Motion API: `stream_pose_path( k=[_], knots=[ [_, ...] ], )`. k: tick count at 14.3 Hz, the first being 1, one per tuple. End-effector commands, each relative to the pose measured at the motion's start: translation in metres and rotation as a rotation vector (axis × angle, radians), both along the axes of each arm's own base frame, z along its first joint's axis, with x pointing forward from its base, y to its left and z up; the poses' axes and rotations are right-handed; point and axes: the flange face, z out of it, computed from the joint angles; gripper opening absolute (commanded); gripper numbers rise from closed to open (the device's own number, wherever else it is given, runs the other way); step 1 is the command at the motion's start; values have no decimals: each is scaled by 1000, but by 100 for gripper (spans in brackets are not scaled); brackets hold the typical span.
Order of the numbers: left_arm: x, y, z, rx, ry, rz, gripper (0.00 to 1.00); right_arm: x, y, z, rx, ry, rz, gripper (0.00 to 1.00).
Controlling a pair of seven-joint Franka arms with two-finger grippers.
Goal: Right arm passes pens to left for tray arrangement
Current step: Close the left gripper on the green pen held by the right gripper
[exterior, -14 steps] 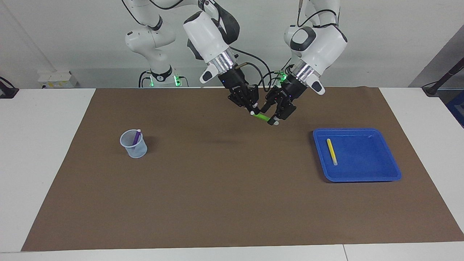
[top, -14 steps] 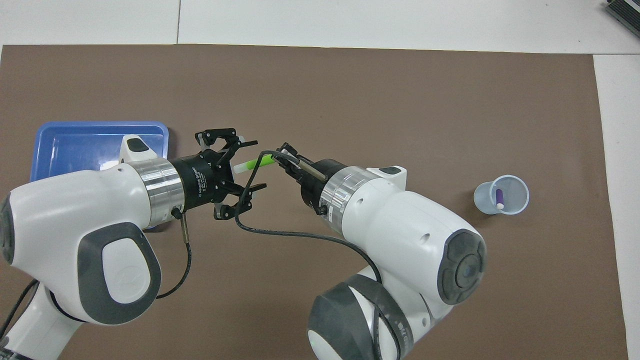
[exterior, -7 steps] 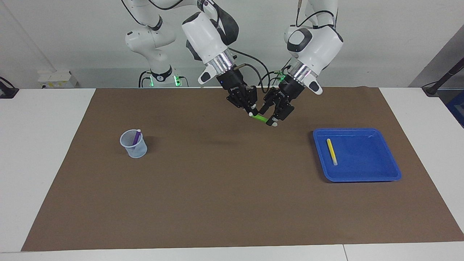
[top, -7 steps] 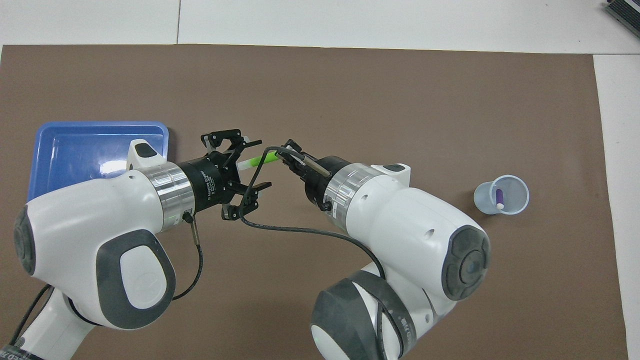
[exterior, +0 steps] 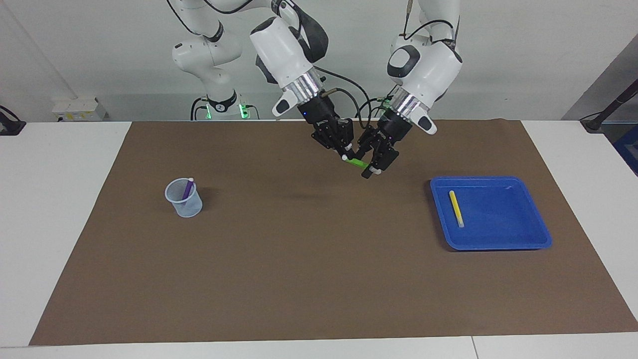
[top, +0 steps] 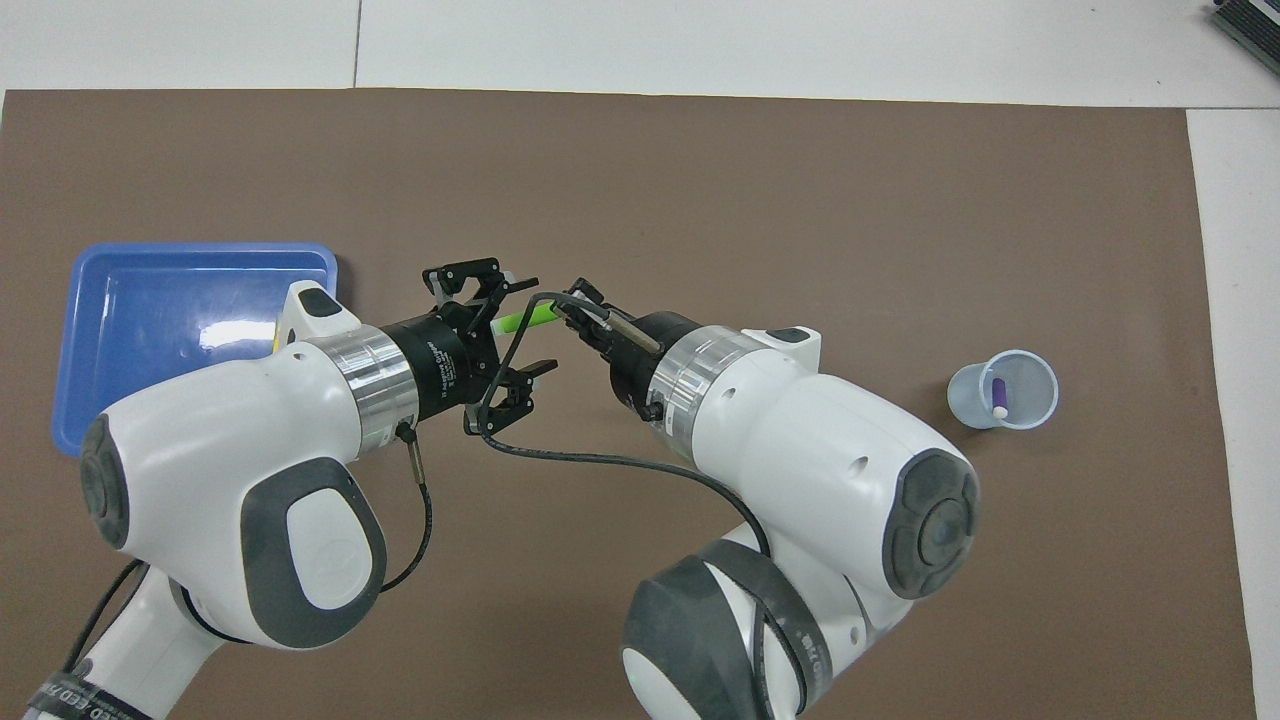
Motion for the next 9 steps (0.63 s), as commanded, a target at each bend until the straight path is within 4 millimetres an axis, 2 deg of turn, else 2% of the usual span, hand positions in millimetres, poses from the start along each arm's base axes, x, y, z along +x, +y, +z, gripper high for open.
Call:
stream_pose_path(
  k=[1,2,9],
  knots=[
    [-2,0,-1,-2,-10,-1,72,2,-2,-2,26,3,-23,0],
    [-2,-1,0,-4,-9,-3,66,2,-2,-2,27,4,-25,0],
    [-4,0,9,-17,9,-22,65,2,-2,-1,29,4,-26,0]
  ],
)
